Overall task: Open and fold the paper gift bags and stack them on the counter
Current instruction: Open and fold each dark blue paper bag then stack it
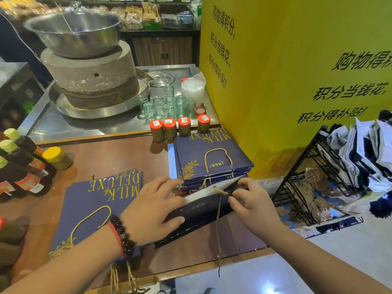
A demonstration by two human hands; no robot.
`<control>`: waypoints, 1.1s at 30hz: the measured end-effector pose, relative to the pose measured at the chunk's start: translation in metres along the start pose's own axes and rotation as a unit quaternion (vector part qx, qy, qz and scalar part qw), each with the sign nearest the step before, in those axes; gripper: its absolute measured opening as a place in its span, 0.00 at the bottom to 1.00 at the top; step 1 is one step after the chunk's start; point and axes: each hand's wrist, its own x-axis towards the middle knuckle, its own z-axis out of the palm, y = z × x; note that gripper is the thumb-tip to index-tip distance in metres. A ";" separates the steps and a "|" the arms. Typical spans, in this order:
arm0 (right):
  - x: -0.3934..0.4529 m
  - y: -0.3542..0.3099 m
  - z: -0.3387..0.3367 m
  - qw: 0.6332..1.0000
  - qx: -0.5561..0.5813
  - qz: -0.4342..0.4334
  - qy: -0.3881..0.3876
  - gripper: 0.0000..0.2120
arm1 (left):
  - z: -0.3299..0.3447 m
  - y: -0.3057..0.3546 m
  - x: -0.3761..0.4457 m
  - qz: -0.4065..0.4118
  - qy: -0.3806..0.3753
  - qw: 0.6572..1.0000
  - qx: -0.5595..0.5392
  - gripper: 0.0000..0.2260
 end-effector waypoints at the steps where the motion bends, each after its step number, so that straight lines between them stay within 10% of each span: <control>1: 0.002 0.000 0.001 1.000 0.001 0.005 0.000 0.13 | 0.003 -0.002 -0.003 -0.008 -0.003 1.000 0.020 0.14; 11: -0.014 0.002 0.013 0.987 -0.027 0.113 0.109 0.14 | 0.009 -0.011 0.002 -0.097 0.052 0.994 0.008 0.10; 18: -0.024 -0.005 0.071 0.913 0.204 0.270 -0.226 0.13 | 0.010 -0.010 0.014 -0.118 0.075 0.990 0.030 0.12; 33: -0.138 0.092 0.103 0.838 0.078 0.453 -0.293 0.11 | 0.021 -0.021 0.012 -0.106 0.091 0.990 0.029 0.09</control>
